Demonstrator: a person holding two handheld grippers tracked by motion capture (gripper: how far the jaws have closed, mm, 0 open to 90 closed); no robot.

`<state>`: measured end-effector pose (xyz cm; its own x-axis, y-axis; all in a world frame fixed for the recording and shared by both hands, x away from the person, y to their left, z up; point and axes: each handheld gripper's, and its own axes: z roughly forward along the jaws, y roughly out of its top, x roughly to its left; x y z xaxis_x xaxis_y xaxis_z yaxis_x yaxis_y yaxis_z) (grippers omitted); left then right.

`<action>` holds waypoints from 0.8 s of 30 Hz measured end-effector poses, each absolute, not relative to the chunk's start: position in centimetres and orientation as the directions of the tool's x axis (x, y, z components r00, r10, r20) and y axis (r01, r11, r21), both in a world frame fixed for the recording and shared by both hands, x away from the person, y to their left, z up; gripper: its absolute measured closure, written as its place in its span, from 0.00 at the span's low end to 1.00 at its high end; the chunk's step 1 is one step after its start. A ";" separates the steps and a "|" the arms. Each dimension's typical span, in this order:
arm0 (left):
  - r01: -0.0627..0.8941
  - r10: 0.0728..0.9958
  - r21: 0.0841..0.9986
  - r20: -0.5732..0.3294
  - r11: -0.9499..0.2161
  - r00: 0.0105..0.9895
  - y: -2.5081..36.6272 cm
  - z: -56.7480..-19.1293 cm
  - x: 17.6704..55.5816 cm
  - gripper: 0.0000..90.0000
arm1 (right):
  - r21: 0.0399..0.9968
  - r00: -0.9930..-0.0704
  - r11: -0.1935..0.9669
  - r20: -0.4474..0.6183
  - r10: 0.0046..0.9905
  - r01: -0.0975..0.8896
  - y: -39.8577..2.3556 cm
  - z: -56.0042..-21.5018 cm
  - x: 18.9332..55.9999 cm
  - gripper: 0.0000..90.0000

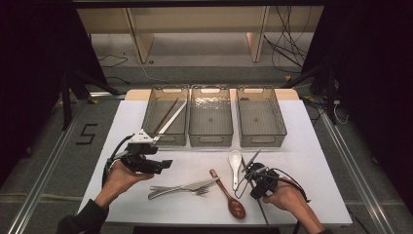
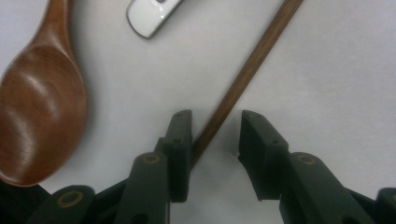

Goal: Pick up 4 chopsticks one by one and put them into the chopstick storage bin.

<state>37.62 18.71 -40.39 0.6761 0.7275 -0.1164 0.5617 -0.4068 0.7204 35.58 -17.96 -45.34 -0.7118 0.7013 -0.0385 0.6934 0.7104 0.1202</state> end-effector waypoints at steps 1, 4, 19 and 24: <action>0.563 0.727 0.720 -0.120 -0.406 0.677 18.7 -40.4 37.6 0.25 | 0.120 -0.716 0.714 -0.029 0.697 0.690 -18.1 -45.3 35.7 0.75; 0.562 0.727 0.721 -0.117 -0.406 0.676 18.7 -40.4 37.6 0.26 | 0.108 -0.710 0.709 -0.033 0.703 0.697 -18.3 -45.3 35.8 0.81; 0.556 0.718 0.717 -0.112 -0.420 0.687 18.4 -40.5 37.3 0.26 | 0.060 -0.672 0.672 -0.025 0.740 0.738 -19.3 -45.2 36.8 0.93; 0.555 0.713 0.711 -0.109 -0.431 0.693 18.3 -40.7 37.3 0.26 | 0.054 -0.669 0.669 -0.025 0.743 0.741 -20.0 -45.2 37.0 0.95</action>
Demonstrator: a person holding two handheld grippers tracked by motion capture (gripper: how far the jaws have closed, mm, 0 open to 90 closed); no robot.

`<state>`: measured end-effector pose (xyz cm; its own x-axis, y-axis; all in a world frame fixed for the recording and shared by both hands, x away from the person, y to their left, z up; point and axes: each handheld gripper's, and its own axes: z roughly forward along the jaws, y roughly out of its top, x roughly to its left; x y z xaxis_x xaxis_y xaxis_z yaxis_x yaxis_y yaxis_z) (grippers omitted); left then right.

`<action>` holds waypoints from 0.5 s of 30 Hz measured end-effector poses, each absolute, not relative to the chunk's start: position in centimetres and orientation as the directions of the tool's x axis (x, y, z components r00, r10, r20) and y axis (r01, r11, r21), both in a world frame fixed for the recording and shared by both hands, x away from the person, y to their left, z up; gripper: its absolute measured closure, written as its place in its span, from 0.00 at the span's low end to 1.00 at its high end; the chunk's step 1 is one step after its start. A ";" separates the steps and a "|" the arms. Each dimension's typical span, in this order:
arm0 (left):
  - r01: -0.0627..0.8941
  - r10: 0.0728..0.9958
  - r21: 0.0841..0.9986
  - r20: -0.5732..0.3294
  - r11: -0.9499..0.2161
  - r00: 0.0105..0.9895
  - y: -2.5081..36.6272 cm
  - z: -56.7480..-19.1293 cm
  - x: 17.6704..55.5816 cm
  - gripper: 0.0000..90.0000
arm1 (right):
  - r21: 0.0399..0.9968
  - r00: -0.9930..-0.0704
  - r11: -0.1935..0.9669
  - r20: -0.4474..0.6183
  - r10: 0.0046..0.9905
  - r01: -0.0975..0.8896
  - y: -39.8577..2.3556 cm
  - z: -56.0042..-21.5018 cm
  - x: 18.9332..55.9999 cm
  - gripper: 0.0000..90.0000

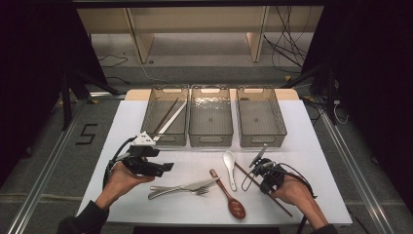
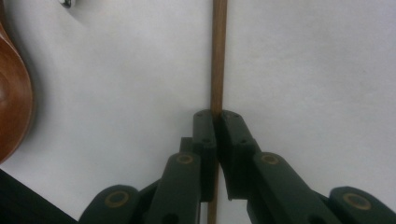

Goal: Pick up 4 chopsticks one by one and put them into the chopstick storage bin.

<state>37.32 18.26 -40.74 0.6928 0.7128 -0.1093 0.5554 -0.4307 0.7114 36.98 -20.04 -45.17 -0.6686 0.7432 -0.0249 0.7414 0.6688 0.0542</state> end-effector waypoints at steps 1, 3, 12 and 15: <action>0.557 0.713 0.711 -0.110 -0.430 0.692 18.3 -40.8 37.3 0.26 | 0.051 -0.670 0.671 -0.029 0.742 0.740 -20.1 -45.1 37.0 0.95; 0.557 0.713 0.710 -0.109 -0.432 0.692 18.3 -40.8 37.3 0.26 | 0.049 -0.672 0.673 -0.034 0.740 0.738 -20.2 -45.1 37.0 0.95; 0.558 0.714 0.711 -0.113 -0.428 0.691 18.3 -40.8 37.4 0.26 | 0.086 -0.671 0.673 -0.057 0.739 0.735 -21.3 -44.3 37.0 0.96; 0.557 0.712 0.712 -0.114 -0.428 0.693 18.4 -40.7 37.4 0.26 | 0.105 -0.664 0.666 -0.062 0.745 0.738 -21.8 -44.1 37.0 0.96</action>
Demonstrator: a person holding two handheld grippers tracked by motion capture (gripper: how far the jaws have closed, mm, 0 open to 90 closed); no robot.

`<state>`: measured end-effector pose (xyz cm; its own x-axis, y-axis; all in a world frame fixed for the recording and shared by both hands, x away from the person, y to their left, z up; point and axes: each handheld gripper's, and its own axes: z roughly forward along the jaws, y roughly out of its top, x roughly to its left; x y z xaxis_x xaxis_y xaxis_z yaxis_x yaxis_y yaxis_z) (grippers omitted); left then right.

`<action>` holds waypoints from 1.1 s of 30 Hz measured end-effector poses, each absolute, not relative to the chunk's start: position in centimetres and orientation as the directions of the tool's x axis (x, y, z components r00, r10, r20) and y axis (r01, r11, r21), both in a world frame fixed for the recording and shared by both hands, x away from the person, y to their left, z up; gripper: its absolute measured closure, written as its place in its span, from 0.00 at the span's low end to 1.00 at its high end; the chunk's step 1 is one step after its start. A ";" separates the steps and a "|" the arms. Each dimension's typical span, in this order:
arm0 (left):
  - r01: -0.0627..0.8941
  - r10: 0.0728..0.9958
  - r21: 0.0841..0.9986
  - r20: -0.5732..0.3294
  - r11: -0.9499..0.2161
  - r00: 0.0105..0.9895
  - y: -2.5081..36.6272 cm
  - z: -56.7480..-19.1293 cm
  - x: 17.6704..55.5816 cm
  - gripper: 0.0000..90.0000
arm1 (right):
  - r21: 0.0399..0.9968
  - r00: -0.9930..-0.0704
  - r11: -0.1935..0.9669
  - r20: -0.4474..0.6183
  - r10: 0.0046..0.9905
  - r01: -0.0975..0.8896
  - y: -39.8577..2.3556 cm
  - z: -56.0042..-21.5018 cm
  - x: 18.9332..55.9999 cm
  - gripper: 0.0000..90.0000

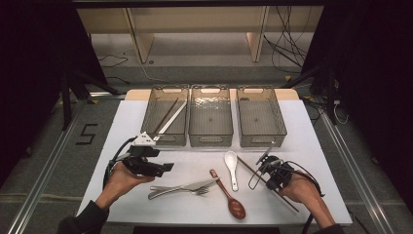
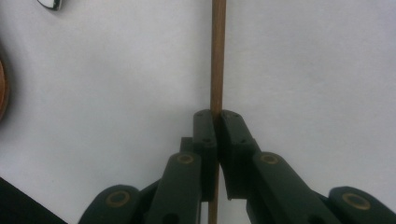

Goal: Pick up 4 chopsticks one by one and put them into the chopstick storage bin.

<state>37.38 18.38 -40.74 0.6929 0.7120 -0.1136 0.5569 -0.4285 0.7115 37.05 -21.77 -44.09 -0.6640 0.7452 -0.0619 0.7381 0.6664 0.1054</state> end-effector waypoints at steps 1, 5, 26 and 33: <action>0.557 0.711 0.712 -0.115 -0.428 0.694 18.4 -40.7 37.4 0.26 | 0.112 -0.665 0.667 -0.063 0.744 0.736 -21.9 -43.9 37.1 0.96; 0.557 0.704 0.705 -0.115 -0.439 0.701 18.3 -40.8 37.4 0.26 | 0.157 -0.674 0.676 -0.072 0.735 0.720 -21.8 -43.0 36.9 0.96; 0.481 0.609 0.709 -0.092 -0.515 0.788 16.0 -40.3 36.9 0.22 | 0.262 -0.847 0.842 -0.129 0.515 0.472 -15.9 -40.7 33.7 0.96; 0.436 0.552 0.705 -0.075 -0.560 0.831 14.5 -40.1 36.6 0.22 | 0.261 -0.881 0.874 -0.136 0.453 0.409 -14.6 -40.6 33.1 0.96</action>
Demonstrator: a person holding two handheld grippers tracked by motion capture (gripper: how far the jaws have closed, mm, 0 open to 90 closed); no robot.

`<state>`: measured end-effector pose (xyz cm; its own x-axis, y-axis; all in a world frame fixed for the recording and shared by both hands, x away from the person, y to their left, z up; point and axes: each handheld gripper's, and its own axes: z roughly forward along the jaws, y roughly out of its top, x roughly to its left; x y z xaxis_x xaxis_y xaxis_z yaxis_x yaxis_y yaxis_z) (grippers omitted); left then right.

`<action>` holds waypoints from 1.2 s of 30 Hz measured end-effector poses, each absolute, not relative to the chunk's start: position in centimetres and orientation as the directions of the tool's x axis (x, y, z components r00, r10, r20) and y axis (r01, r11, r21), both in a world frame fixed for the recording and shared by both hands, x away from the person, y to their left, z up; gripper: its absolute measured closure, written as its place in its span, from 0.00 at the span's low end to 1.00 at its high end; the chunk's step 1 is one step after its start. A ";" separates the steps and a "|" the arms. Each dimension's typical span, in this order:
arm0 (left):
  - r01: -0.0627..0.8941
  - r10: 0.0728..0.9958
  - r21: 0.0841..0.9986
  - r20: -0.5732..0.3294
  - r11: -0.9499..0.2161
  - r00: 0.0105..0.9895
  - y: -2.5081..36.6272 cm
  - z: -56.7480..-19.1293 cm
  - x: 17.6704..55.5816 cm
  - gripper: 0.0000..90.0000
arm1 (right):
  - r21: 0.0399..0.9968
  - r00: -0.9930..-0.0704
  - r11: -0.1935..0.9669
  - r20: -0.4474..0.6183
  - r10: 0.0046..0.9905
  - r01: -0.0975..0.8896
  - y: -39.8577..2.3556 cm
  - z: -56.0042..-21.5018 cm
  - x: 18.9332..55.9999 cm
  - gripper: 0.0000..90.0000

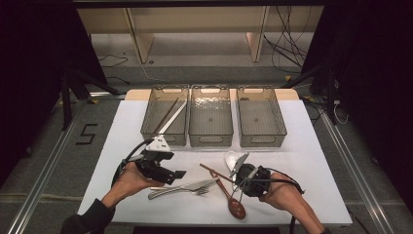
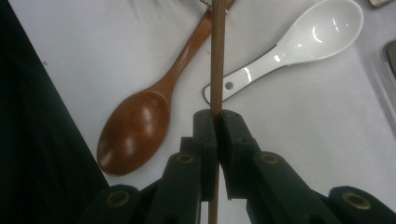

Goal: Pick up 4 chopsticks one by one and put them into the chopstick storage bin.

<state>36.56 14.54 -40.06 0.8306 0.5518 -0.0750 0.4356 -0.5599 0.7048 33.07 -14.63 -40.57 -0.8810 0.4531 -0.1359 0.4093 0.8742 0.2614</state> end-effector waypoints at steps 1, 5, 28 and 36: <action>0.430 0.543 0.702 -0.073 -0.568 0.837 14.3 -40.0 36.5 0.23 | 0.263 -0.884 0.877 -0.137 0.447 0.403 -14.5 -40.5 33.0 0.96; 0.406 0.512 0.696 -0.063 -0.592 0.857 13.6 -39.9 36.4 0.23 | 0.261 -0.897 0.890 -0.141 0.418 0.374 -14.0 -40.5 32.7 0.96; 0.243 0.296 0.580 -0.004 -0.777 0.955 9.3 -40.6 35.5 0.35 | 0.244 -0.942 0.935 -0.151 0.300 0.258 -12.7 -40.3 31.5 0.96; 0.213 0.253 0.553 -0.004 -0.806 0.968 8.4 -40.8 35.4 0.43 | 0.244 -0.946 0.937 -0.147 0.291 0.250 -12.5 -40.4 31.3 0.96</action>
<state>35.41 8.44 -40.84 0.9675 0.2528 -0.0036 0.2125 -0.8055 0.5531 31.29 -12.47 -40.36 -0.9456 0.2905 -0.1466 0.2500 0.9370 0.2441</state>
